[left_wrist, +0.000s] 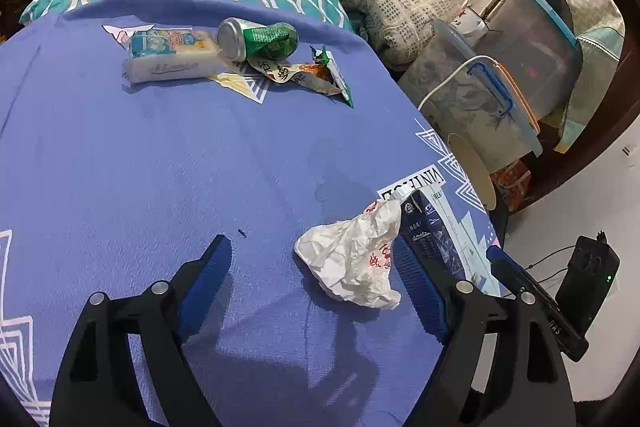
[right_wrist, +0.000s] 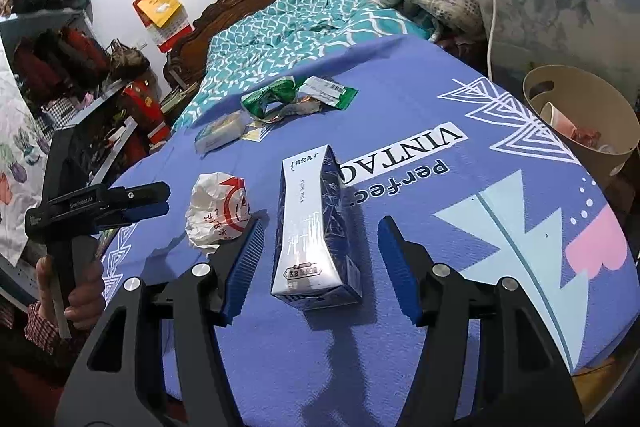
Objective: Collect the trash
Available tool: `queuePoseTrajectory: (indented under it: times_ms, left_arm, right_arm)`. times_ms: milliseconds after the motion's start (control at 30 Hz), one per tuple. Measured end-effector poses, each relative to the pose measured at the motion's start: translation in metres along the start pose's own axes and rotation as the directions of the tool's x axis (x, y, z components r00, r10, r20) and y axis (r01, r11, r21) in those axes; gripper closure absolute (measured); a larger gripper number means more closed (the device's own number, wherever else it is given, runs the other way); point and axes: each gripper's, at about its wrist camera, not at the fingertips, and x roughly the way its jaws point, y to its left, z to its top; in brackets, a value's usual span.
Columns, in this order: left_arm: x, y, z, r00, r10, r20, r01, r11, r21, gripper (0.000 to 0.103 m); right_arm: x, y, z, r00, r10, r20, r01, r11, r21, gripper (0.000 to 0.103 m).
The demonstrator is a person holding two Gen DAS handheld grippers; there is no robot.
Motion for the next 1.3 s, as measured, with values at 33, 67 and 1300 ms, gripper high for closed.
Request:
queuePoseTrajectory:
  times_ms: [33, 67, 1300]
  left_arm:
    - [0.0, 0.0, 0.0, 1.0, -0.001, -0.002, 0.001, 1.0, -0.001, 0.024]
    - [0.001, 0.0, 0.0, 1.0, 0.0, -0.004, 0.0, 1.0, -0.002, 0.024]
    - [0.006, -0.008, 0.001, 1.0, -0.009, -0.019, 0.009, 1.0, 0.026, 0.017]
  right_arm:
    - [-0.001, 0.0, -0.001, 1.0, 0.0, 0.0, 0.0, 1.0, 0.003, 0.041]
    - [-0.001, -0.001, -0.001, 1.0, -0.001, 0.0, 0.001, 1.0, 0.006, 0.041]
    - [-0.009, -0.002, -0.003, 1.0, 0.022, 0.013, -0.022, 1.0, 0.009, 0.04]
